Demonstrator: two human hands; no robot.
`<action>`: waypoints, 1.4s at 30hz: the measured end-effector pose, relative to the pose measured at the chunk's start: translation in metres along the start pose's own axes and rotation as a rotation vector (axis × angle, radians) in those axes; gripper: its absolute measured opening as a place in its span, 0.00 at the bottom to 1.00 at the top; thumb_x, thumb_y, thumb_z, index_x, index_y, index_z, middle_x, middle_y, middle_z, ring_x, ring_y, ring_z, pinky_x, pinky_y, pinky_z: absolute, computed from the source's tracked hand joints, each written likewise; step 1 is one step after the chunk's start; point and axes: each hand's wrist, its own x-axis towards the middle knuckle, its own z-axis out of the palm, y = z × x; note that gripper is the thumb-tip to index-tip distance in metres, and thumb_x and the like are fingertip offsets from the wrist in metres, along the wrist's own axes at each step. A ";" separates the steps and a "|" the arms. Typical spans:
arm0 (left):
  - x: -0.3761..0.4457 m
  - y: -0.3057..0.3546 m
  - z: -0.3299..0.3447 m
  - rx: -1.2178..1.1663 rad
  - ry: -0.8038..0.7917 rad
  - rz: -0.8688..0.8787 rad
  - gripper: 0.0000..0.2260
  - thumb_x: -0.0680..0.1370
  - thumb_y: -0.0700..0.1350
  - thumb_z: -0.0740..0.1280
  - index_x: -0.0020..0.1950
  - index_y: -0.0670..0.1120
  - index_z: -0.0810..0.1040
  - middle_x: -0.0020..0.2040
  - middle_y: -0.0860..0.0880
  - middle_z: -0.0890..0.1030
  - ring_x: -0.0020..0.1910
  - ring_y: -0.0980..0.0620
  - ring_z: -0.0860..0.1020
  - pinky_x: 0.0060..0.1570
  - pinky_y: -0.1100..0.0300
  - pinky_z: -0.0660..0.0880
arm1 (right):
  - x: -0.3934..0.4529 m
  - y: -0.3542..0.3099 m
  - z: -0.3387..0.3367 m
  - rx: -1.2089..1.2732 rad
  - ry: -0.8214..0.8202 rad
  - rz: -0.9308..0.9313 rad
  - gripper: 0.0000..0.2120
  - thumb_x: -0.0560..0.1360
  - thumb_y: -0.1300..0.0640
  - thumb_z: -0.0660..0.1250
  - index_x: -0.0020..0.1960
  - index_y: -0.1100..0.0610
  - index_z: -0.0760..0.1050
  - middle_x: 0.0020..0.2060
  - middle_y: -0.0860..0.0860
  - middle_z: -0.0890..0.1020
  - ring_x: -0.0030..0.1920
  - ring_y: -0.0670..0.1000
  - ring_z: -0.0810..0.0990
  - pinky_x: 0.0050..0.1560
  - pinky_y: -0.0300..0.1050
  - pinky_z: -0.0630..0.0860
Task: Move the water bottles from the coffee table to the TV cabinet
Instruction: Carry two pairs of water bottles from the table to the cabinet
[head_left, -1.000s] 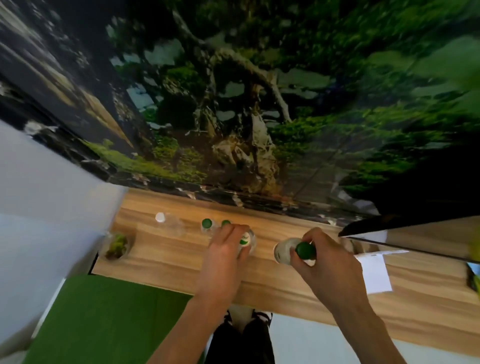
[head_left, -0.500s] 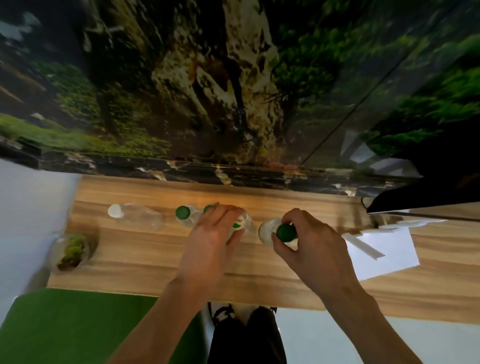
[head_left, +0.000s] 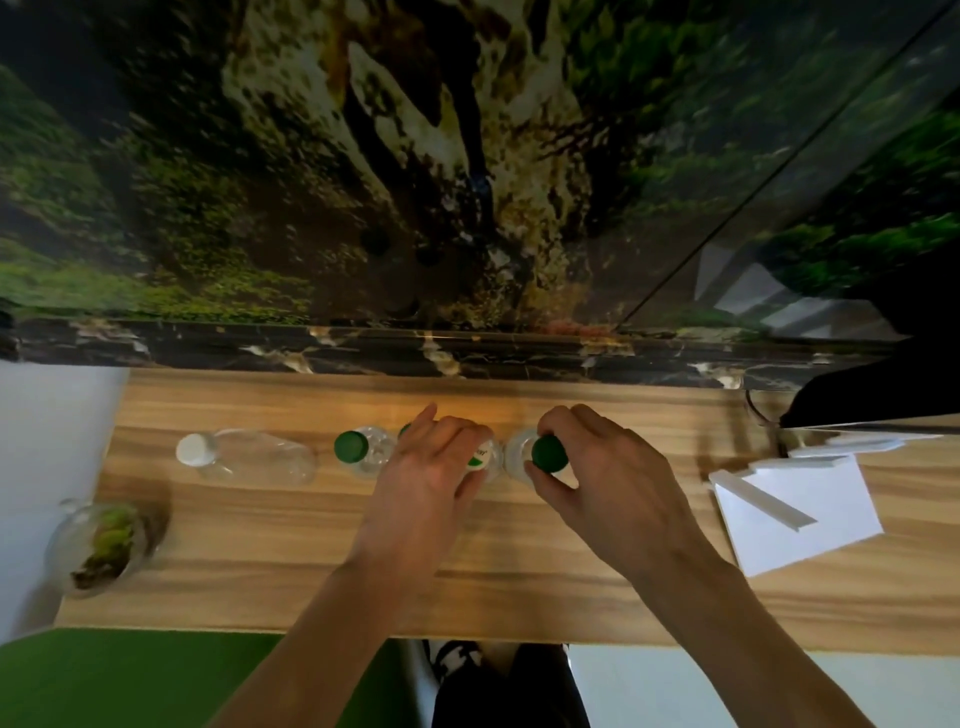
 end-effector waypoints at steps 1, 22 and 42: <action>0.001 -0.001 0.001 -0.002 -0.005 -0.004 0.20 0.71 0.37 0.80 0.61 0.45 0.83 0.55 0.50 0.84 0.55 0.50 0.84 0.74 0.43 0.71 | 0.002 0.000 0.001 -0.003 -0.010 -0.006 0.12 0.73 0.52 0.75 0.51 0.52 0.74 0.42 0.47 0.79 0.35 0.52 0.78 0.36 0.41 0.65; 0.012 -0.010 0.020 0.130 -0.021 0.002 0.19 0.70 0.41 0.80 0.60 0.48 0.83 0.53 0.52 0.85 0.52 0.50 0.84 0.75 0.49 0.63 | 0.003 0.021 0.034 -0.016 -0.160 -0.006 0.14 0.75 0.55 0.73 0.58 0.53 0.76 0.48 0.50 0.77 0.44 0.54 0.80 0.37 0.40 0.68; 0.022 -0.011 0.023 0.189 -0.019 -0.054 0.17 0.71 0.47 0.80 0.58 0.48 0.84 0.51 0.51 0.84 0.55 0.46 0.81 0.71 0.40 0.70 | 0.017 0.026 0.037 0.022 -0.150 0.082 0.15 0.79 0.51 0.70 0.63 0.53 0.74 0.54 0.50 0.77 0.50 0.53 0.80 0.39 0.41 0.68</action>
